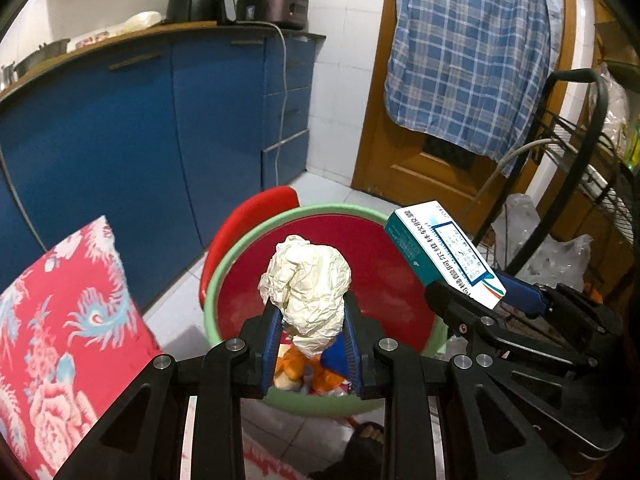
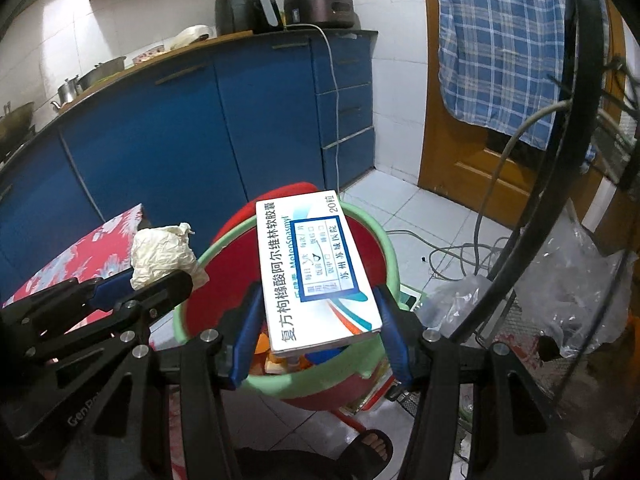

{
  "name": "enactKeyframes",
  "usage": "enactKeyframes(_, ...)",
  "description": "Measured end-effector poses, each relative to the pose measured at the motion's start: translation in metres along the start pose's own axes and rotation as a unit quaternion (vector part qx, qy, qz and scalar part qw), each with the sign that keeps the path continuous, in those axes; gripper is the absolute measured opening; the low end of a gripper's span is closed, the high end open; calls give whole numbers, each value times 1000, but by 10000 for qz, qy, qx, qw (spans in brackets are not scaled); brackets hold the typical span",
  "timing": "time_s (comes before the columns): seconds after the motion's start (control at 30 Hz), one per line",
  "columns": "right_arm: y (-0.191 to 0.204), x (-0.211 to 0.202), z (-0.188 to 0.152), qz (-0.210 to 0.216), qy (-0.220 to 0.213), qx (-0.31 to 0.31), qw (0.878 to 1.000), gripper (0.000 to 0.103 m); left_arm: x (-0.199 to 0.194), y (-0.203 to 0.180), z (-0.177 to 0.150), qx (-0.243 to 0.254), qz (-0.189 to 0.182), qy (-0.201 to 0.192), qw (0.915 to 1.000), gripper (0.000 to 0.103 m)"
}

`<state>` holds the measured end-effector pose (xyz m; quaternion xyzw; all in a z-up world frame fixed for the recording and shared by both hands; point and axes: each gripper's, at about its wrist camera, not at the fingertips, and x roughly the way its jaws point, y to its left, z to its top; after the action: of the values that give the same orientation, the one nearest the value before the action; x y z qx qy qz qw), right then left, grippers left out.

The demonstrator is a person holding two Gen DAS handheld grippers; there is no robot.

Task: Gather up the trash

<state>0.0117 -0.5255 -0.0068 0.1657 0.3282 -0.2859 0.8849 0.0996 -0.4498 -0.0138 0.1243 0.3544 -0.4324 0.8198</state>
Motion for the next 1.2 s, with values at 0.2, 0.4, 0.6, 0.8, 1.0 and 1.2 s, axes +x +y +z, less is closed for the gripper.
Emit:
enactKeyframes(0.2, -2, 20, 4, -48, 3, -66, 10000, 59, 18, 7, 2, -59, 94, 76, 9999, 29)
enactKeyframes(0.4, 0, 33, 6, -173, -44, -160, 9997, 59, 27, 7, 8, 108, 427, -10, 9990, 36)
enactKeyframes(0.6, -6, 39, 11, -647, -174, -169, 9976, 85, 30, 20, 12, -40, 613, -125, 9980, 54)
enactKeyframes(0.8, -16, 37, 12, -608, -148, 51, 9980, 87, 20, 24, 5, 139, 652, -315, 9973, 75)
enactKeyframes(1.0, 1, 14, 2, -724, -378, 127, 9966, 87, -12, 30, -9, 198, 774, -637, 9948, 76)
enactKeyframes(1.2, 32, -19, -19, -1138, -724, 243, 9906, 87, -46, 46, -32, 223, 1045, -950, 9897, 77)
